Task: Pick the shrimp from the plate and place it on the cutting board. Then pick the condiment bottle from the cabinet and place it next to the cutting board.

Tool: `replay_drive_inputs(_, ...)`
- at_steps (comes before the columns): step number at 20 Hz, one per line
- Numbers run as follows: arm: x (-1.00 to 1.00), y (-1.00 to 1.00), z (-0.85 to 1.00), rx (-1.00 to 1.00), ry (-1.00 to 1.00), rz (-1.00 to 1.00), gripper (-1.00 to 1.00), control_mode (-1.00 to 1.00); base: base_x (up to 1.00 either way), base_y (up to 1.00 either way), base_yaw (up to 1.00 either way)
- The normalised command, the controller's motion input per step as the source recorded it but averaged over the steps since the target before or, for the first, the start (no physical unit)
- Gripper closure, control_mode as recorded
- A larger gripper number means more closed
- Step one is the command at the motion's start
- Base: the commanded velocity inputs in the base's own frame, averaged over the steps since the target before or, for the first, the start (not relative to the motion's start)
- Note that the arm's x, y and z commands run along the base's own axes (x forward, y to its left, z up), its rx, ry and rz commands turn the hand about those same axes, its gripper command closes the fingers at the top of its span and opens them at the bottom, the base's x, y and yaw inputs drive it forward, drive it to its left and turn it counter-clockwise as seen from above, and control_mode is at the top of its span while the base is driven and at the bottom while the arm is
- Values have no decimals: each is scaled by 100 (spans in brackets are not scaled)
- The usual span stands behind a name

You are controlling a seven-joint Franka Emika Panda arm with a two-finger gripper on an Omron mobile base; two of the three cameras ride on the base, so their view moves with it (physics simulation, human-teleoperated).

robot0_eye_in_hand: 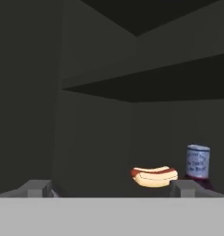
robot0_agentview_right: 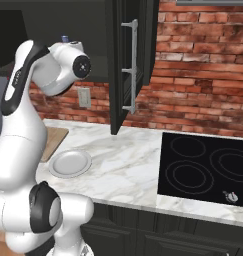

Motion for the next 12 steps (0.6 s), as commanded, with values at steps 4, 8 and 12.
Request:
replay_drive_inputs(4, 14, 0, 0, 1, 0, -1, -100, -100, 0, 0, 0)
replay_drive_inputs(8, 13, 0, 0, 1, 0, 0, -100, -100, 0, 0, 0)
replay_drive_inputs(12, 9, 0, 0, 2, 0, 0, -100, -100, 0, 0, 0)
